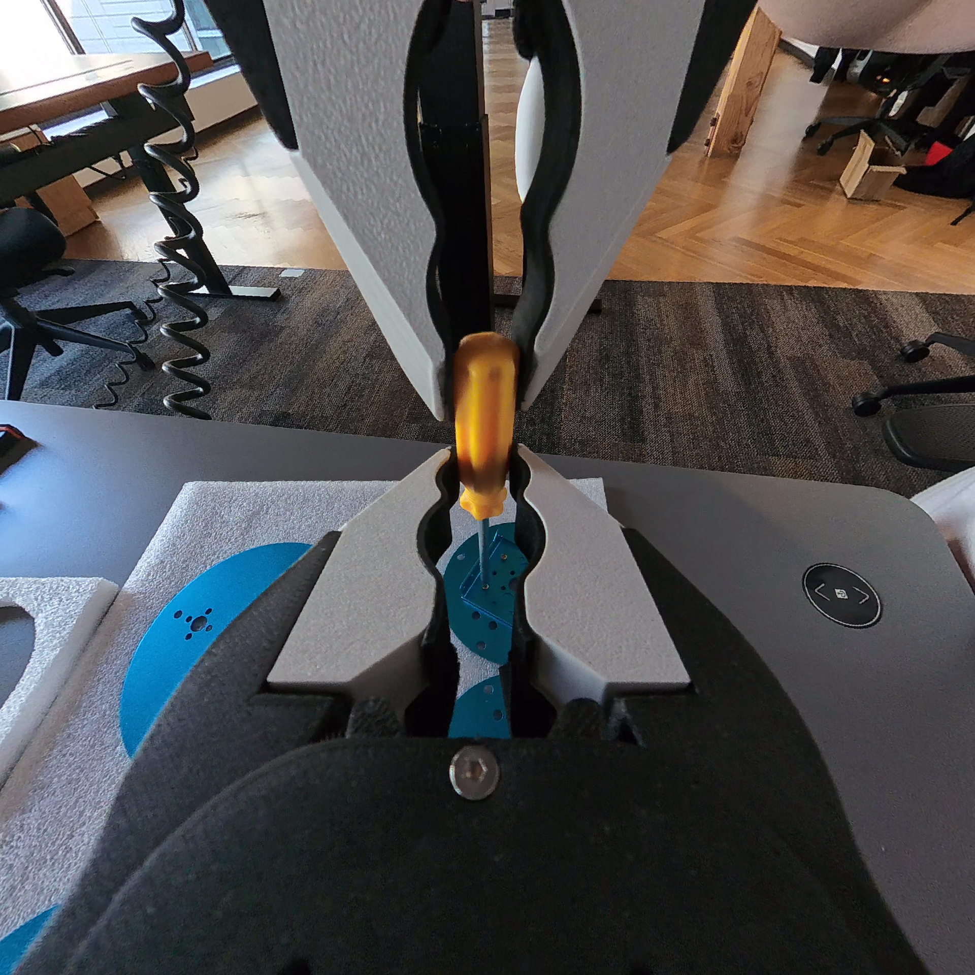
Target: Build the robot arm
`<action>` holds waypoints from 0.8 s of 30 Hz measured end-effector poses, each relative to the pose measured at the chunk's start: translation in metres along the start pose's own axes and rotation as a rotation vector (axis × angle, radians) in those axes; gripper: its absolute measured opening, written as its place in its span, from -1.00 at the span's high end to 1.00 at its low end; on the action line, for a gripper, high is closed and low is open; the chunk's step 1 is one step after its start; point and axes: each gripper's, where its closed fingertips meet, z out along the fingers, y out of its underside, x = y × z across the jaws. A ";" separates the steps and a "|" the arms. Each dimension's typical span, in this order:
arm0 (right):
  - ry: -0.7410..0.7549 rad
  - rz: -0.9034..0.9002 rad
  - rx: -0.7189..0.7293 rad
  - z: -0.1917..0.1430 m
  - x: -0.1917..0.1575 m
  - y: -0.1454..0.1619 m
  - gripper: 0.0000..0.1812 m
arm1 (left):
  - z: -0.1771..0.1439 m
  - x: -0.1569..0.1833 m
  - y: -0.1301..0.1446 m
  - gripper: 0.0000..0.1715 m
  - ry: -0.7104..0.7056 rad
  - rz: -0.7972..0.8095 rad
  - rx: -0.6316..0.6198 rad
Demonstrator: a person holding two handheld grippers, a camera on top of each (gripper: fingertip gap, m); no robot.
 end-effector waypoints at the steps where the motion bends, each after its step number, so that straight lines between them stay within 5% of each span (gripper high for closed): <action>1: 0.001 -0.006 0.001 0.000 0.000 0.000 0.80 | 0.000 0.000 0.000 0.81 0.000 0.002 0.000; 24: -0.024 -0.309 -0.001 0.002 -0.007 0.000 0.80 | -0.003 0.007 -0.006 0.77 0.056 -0.041 0.049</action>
